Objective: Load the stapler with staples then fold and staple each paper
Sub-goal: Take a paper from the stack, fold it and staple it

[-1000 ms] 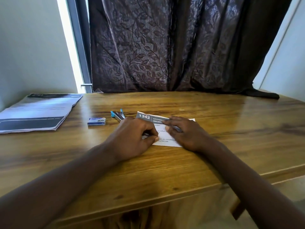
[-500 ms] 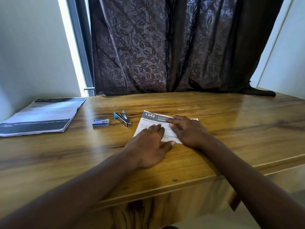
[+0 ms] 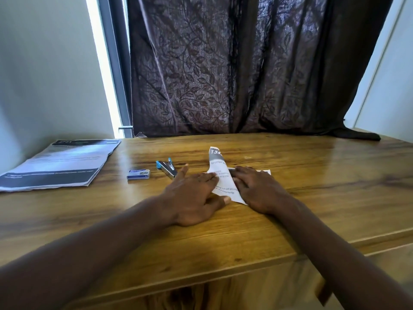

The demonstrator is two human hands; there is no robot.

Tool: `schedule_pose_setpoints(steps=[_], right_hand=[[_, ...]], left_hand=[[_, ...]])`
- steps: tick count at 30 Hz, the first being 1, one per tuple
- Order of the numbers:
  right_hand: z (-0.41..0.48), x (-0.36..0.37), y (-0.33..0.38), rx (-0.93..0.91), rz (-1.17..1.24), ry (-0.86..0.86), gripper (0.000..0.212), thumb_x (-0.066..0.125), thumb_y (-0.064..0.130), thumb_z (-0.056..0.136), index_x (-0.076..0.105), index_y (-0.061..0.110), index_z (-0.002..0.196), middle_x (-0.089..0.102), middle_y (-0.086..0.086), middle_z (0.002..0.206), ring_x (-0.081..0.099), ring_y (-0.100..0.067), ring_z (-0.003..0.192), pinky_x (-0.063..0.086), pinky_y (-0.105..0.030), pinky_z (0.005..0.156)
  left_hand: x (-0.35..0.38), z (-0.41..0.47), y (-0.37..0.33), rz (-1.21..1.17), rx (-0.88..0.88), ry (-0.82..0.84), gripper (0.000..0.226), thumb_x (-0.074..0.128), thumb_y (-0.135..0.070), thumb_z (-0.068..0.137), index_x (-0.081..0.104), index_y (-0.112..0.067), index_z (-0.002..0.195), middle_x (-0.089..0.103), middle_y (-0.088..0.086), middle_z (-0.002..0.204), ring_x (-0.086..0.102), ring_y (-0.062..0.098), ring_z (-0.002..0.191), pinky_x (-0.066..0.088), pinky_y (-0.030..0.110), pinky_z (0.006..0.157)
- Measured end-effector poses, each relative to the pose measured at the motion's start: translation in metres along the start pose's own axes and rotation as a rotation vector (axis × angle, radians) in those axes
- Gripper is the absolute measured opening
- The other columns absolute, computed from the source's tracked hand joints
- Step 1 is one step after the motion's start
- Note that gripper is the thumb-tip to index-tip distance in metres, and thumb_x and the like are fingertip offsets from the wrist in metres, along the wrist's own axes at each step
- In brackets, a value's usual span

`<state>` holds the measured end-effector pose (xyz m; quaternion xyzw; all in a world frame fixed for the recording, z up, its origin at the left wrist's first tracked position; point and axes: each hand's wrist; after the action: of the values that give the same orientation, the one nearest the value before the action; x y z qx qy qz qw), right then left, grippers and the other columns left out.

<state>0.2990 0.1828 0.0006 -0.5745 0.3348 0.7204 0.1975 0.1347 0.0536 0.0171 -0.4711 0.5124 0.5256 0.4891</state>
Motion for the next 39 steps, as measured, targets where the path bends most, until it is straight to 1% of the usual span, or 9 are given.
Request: schedule_pose_setpoints(steps=[2,5,8,10,15,20,27,34,39], right_hand=[[0.001,0.002,-0.002,0.035,-0.007,-0.048,0.048,0.029,0.042,0.106,0.034,0.040,0.154,0.027,0.008,0.165,0.019,-0.015,0.154,0.014,-0.044,0.125],[0.004,0.002,-0.004,0.063,-0.033,-0.062,0.046,0.031,0.039,0.107,0.035,0.038,0.153,0.027,0.008,0.165,0.020,-0.015,0.153,0.015,-0.043,0.125],[0.004,-0.001,-0.002,0.014,0.012,-0.035,0.046,0.032,0.041,0.107,0.036,0.040,0.153,0.027,0.010,0.165,0.018,-0.013,0.154,0.013,-0.037,0.125],[0.005,-0.002,-0.001,-0.026,0.032,-0.008,0.046,0.032,0.042,0.108,0.035,0.038,0.154,0.025,0.011,0.165,0.016,-0.010,0.154,0.012,-0.033,0.124],[0.007,-0.003,-0.008,-0.056,0.006,0.056,0.051,0.026,0.049,0.107,0.026,0.039,0.157,0.016,0.016,0.166,0.009,-0.006,0.154,0.007,-0.039,0.126],[0.001,-0.015,-0.049,0.172,-0.117,0.034,0.051,0.019,0.050,0.107,0.022,0.040,0.157,0.015,0.015,0.167,0.009,-0.010,0.155,0.010,-0.049,0.124],[0.003,-0.026,-0.040,0.196,-0.317,-0.122,0.041,0.032,0.045,0.105,0.053,0.030,0.137,0.055,0.002,0.143,0.050,-0.022,0.128,0.037,-0.044,0.107],[0.046,-0.012,0.015,0.053,-0.175,-0.133,0.040,0.041,0.052,0.102,0.064,0.023,0.119,0.058,0.001,0.119,0.052,-0.019,0.111,0.043,-0.042,0.096],[0.067,0.008,0.026,0.076,-0.206,-0.245,0.036,0.039,0.059,0.098,0.056,0.028,0.101,0.054,0.004,0.110,0.048,-0.018,0.108,0.044,-0.038,0.088]], left_hand=[[-0.001,-0.001,-0.005,0.181,-0.080,-0.216,0.075,0.019,-0.073,0.095,0.056,-0.023,0.136,0.062,0.004,0.142,0.053,0.023,0.134,0.015,0.051,0.125],[0.005,0.001,-0.003,0.129,0.003,-0.397,0.070,0.025,-0.070,0.094,0.055,-0.024,0.137,0.062,0.002,0.139,0.053,0.023,0.131,0.026,0.047,0.120],[0.009,0.009,0.006,-0.162,0.173,-0.176,0.072,0.028,-0.063,0.102,0.020,-0.024,0.162,0.022,-0.001,0.170,0.017,0.015,0.156,0.013,0.040,0.129],[0.009,0.016,0.008,-0.223,0.150,0.008,0.070,0.024,-0.056,0.106,0.003,-0.023,0.164,0.001,-0.003,0.173,-0.001,0.009,0.158,-0.001,0.030,0.128],[0.009,0.022,0.009,-0.157,0.141,0.098,0.069,0.015,-0.055,0.107,-0.008,-0.023,0.163,-0.010,-0.004,0.172,-0.010,0.009,0.157,-0.007,0.025,0.121],[0.008,0.018,0.009,-0.151,0.143,0.115,0.070,0.014,-0.057,0.106,-0.010,-0.024,0.162,-0.013,-0.006,0.171,-0.011,0.009,0.157,-0.003,0.031,0.127],[0.005,0.008,0.006,-0.131,0.103,0.007,0.073,0.021,-0.066,0.102,0.010,-0.029,0.164,0.007,-0.008,0.172,0.008,0.017,0.158,0.011,0.044,0.125],[0.006,0.010,0.011,-0.138,0.117,-0.058,0.075,0.026,-0.072,0.098,0.026,-0.030,0.160,0.024,-0.006,0.169,0.023,0.021,0.153,0.020,0.048,0.122],[0.011,0.014,0.023,-0.140,0.104,-0.108,0.078,0.027,-0.077,0.093,0.032,-0.033,0.157,0.036,-0.005,0.162,0.031,0.020,0.148,0.024,0.046,0.121]])
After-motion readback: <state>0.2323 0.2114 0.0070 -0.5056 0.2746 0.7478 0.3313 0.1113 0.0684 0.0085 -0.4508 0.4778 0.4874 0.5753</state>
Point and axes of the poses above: each hand's wrist, its own z-axis towards the middle knuckle, its own x-axis out of the palm, y = z × x
